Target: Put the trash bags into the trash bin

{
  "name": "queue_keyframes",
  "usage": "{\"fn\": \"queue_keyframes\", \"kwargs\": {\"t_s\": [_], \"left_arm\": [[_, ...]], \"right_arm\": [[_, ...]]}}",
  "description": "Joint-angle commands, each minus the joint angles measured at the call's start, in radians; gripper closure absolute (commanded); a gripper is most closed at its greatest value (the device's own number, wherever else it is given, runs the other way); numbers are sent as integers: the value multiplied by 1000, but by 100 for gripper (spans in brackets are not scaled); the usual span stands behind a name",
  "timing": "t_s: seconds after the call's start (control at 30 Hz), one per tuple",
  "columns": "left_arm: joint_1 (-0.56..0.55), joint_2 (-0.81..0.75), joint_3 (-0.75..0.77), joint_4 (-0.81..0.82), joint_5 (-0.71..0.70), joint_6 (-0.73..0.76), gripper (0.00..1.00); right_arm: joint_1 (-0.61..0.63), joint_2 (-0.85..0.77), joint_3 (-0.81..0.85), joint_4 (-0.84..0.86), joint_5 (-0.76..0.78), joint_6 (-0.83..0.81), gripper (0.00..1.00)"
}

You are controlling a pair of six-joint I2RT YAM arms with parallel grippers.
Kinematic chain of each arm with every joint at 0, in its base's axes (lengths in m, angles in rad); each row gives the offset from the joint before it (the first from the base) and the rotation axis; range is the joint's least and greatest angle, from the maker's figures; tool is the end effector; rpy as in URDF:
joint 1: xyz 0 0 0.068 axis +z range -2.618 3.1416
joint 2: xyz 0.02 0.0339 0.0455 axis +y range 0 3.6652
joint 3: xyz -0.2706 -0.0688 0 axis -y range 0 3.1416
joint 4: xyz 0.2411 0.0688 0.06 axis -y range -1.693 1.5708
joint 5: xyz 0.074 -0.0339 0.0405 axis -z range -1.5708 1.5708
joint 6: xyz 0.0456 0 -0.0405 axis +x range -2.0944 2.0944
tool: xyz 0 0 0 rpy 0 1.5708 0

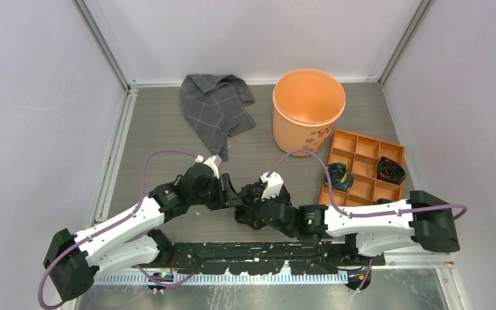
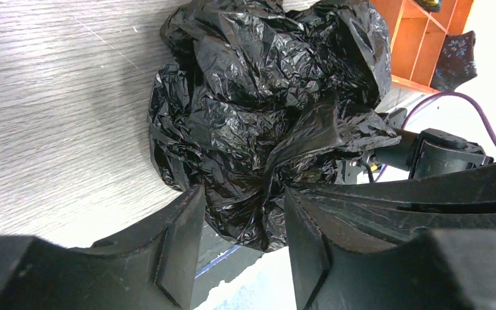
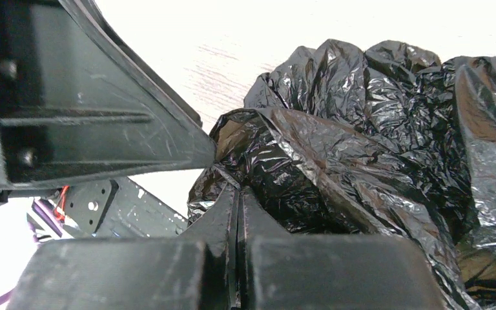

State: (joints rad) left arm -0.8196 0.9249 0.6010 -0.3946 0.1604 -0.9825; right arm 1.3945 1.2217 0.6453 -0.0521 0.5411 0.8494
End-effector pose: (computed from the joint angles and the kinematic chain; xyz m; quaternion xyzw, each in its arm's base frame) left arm 0.1273 -0.1470 0.2314 -0.0408 0.9073 -0.3683 0.1986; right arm 0.0676 0.2457 0.2202 -0.1143 0.8596 0.2907 0.4044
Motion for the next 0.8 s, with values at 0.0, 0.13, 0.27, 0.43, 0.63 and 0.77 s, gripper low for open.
{"fn": "queue_keyframes", "kwargs": {"t_s": [0.0, 0.13, 0.27, 0.43, 0.63, 0.77], "left_arm": [[-2, 22, -7, 111, 50, 18, 51], [-8, 45, -3, 143, 62, 15, 51], [-10, 77, -6, 184, 81, 5, 53], [-10, 99, -1, 186, 60, 19, 76], [-10, 84, 68, 65, 2, 117, 100], [-9, 65, 115, -14, -26, 184, 100]], "right_arm": [[7, -23, 46, 47, 83, -3, 99], [13, -11, 58, 43, 79, -10, 99], [25, 13, 91, 23, 79, -28, 99], [31, 23, 114, 8, 80, -44, 95], [31, -16, 138, -98, 105, -75, 47], [31, -117, 153, -200, 133, -114, 23]]}}
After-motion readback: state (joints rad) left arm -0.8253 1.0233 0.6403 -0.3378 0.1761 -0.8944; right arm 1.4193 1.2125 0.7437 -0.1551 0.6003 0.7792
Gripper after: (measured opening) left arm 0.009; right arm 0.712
